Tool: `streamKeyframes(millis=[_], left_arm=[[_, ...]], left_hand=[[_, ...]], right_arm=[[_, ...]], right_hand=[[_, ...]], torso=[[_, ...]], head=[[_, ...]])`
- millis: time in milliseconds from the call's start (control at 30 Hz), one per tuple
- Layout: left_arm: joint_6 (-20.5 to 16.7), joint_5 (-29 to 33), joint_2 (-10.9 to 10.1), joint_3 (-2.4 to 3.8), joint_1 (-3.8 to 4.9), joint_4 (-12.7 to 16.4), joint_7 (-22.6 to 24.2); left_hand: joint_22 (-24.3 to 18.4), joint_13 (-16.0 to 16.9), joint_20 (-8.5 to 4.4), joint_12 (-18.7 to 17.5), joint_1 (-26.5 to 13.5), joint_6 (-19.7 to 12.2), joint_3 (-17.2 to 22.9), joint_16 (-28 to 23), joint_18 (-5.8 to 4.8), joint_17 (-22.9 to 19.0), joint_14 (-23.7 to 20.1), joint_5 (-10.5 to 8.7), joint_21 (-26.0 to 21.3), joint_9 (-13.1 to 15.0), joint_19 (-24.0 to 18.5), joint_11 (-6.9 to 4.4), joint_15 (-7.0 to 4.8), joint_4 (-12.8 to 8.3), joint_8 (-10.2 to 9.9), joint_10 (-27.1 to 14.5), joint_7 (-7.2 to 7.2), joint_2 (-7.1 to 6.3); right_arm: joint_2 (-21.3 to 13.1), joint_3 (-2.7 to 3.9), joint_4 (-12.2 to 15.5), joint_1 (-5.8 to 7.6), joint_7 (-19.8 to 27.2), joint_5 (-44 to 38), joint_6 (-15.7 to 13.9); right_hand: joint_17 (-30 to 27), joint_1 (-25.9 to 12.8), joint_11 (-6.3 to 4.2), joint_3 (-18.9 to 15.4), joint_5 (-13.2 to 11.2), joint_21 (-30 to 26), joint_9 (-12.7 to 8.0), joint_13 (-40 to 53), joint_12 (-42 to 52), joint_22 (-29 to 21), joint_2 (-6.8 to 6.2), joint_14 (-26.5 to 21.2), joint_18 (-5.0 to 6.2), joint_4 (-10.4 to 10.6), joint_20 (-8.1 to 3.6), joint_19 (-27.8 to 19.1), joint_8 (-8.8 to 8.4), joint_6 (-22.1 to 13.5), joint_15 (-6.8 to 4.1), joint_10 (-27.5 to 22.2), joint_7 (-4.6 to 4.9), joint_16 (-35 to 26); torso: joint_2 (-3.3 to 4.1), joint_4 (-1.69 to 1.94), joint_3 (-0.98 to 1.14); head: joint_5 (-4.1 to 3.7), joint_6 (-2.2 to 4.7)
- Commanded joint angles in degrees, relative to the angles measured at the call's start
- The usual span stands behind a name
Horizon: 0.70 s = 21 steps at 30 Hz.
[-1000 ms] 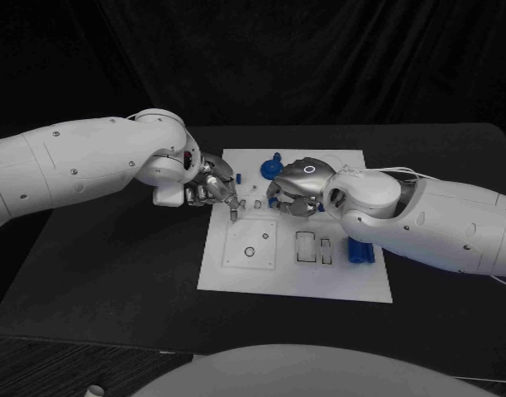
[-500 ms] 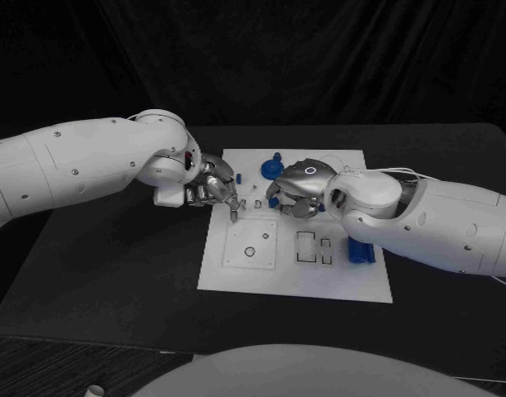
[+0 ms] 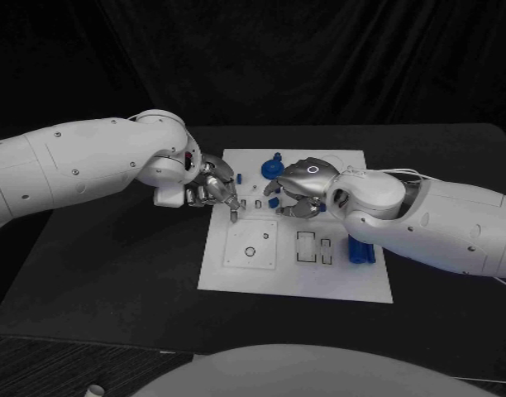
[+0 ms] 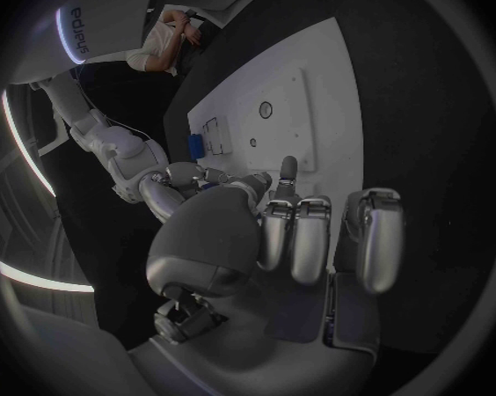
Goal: Assemble the parts on the task board
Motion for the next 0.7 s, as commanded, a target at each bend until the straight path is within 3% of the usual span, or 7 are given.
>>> streamKeyframes(millis=[33, 233, 367, 467, 500, 600, 700], left_arm=[[-0.1, 0.4, -0.1, 0.04, -0.11, 0.3, 1.1], [-0.8, 0.4, -0.8, 0.05, -0.11, 0.9, 2.3], [-2.1, 0.4, -1.2, 0.05, -0.1, 1.5, 4.0], [-3.3, 0.4, -1.4, 0.06, -0.09, 2.2, 5.5], [-3.9, 0.3, -1.5, 0.06, -0.09, 2.5, 6.1], [-5.5, -2.2, -1.7, 0.07, 0.03, 3.4, 8.1], [-7.6, -8.8, -1.4, 0.08, 0.41, 4.1, 10.5]], left_hand=[[10.5, 15.1, 0.23, 0.1, 0.0, -0.1, 0.3, 0.2, 1.1, 15.1, 6.1, 0.23, -0.3, -0.1, 0.8, 0.51, 0.45, -0.2, -0.2, 6.0, 0.11, 0.58], [10.6, 15.1, 0.3, 0.1, 0.6, 0.1, 0.4, 0.2, 1.08, 15.1, 6.1, 0.22, -0.3, -0.1, 0.9, 0.49, 0.47, -1.2, -0.2, 6.0, 0.06, -0.15], [10.7, 15.1, 0.31, 0.1, 1.3, 0.4, 0.1, 0.2, 1.06, 15.1, 6.1, -0.49, -0.3, -0.1, 1.0, 0.47, 0.45, -2.6, -0.1, 6.0, 0.02, -1.4], [10.8, 15.1, 0.36, 0.1, 0.6, 0.5, -0.8, 0.2, 1.03, 15.1, 6.1, -2.76, -0.2, -0.1, 1.1, 0.55, 0.52, -2.2, -0.1, 6.0, 0.12, -1.96], [10.8, 15.1, 0.37, 0.1, 0.4, 0.5, -1.1, 0.2, 1.01, 15.1, 6.1, -3.38, -0.1, -0.2, 1.1, 0.56, 0.53, -1.9, -0.1, 6.0, 0.13, -2.01], [10.9, 15.1, 0.4, 0.1, 0.2, 0.5, -1.6, 0.2, 0.99, 15.1, 6.1, -4.51, -0.1, -0.3, 1.2, 0.59, 0.55, -1.6, -0.2, 6.0, 0.14, -2.31], [11.1, 15.1, 0.44, 0.1, -0.3, 0.7, -2.7, 0.2, 0.92, 15.1, 6.1, -6.0, 0.1, -0.3, 1.4, 0.6, 0.59, -0.9, -0.2, 6.0, 0.13, -2.99]], right_arm=[[-0.6, 0.02, 0.6, 0.16, 1.7, -0.1, -6.3], [-3.2, 0.03, 3.4, 2.27, 4.3, -0.1, -13.6], [-6.4, 0.03, 6.5, 5.32, 6.7, 2.4, -18.6], [-8.8, 0.03, 8.4, 7.56, 8.0, 5.7, -20.9], [-9.8, 0.03, 9.0, 8.3, 8.4, 7.0, -21.4], [-12.3, 0.02, 10.1, 9.74, 8.7, 10.2, -22.4], [-15.3, 0.02, 11.1, 10.73, 8.5, 14.5, -22.3]], right_hand=[[9.4, 0.6, -0.45, -2.1, -1.4, -0.6, -1.2, 11.3, -0.5, 11.6, -0.81, 4.1, 0.82, 1.4, -0.44, 0.2, -0.05, -2.5, -0.51, 3.3, -0.21, -0.4], [9.4, 1.5, -0.39, -4.7, -3.3, -0.8, -1.6, 11.2, -0.5, 11.6, -1.17, 4.1, 0.82, 4.8, -0.44, 0.2, 0.73, 0.0, -0.39, 3.3, 0.14, -0.5], [10.1, -0.5, 0.2, -6.7, -3.9, 0.3, -1.8, 12.2, 0.0, 11.9, -0.9, 4.4, 0.57, 10.7, -0.06, 0.8, 1.79, 2.7, 0.08, 4.0, 0.85, -0.1], [11.4, -0.8, 0.69, -7.1, -3.8, 1.3, -1.4, 13.7, 0.8, 12.3, -0.95, 4.8, 0.31, 12.5, 0.16, 1.3, 2.72, 4.7, 0.4, 5.1, 1.57, 0.6], [11.7, -3.4, 0.94, -7.3, -2.7, 1.5, -1.2, 14.0, 1.0, 12.3, 0.56, 4.9, 0.26, 13.1, 0.37, 1.5, 3.11, 5.6, 0.69, 5.2, 1.83, 0.7], [12.2, -5.5, 1.35, -7.3, -1.9, 2.1, -0.6, 14.7, 1.4, 12.5, 1.63, 5.1, 0.12, 13.1, 0.64, 1.8, 3.86, 7.0, 0.96, 5.7, 2.34, 1.0], [13.2, -8.7, 1.75, -7.2, 0.8, 3.3, 0.3, 15.1, 1.6, 12.9, 4.08, 5.4, -0.16, 13.1, 1.0, 2.4, 5.38, 9.1, 1.31, 6.0, 2.79, 1.5]], torso=[[-0.03, -0.02, -0.01], [0.03, 0.0, 0.02], [0.07, -0.01, 0.03], [0.03, -0.02, 0.0], [-0.03, -0.02, -0.03], [-0.11, -0.04, -0.01], [-0.19, 0.0, 0.09]], head=[[0.2, 0.0], [0.61, 0.0], [0.54, 0.0], [0.35, 0.0], [0.23, 0.0], [-0.1, 0.0], [-0.41, 0.0]])
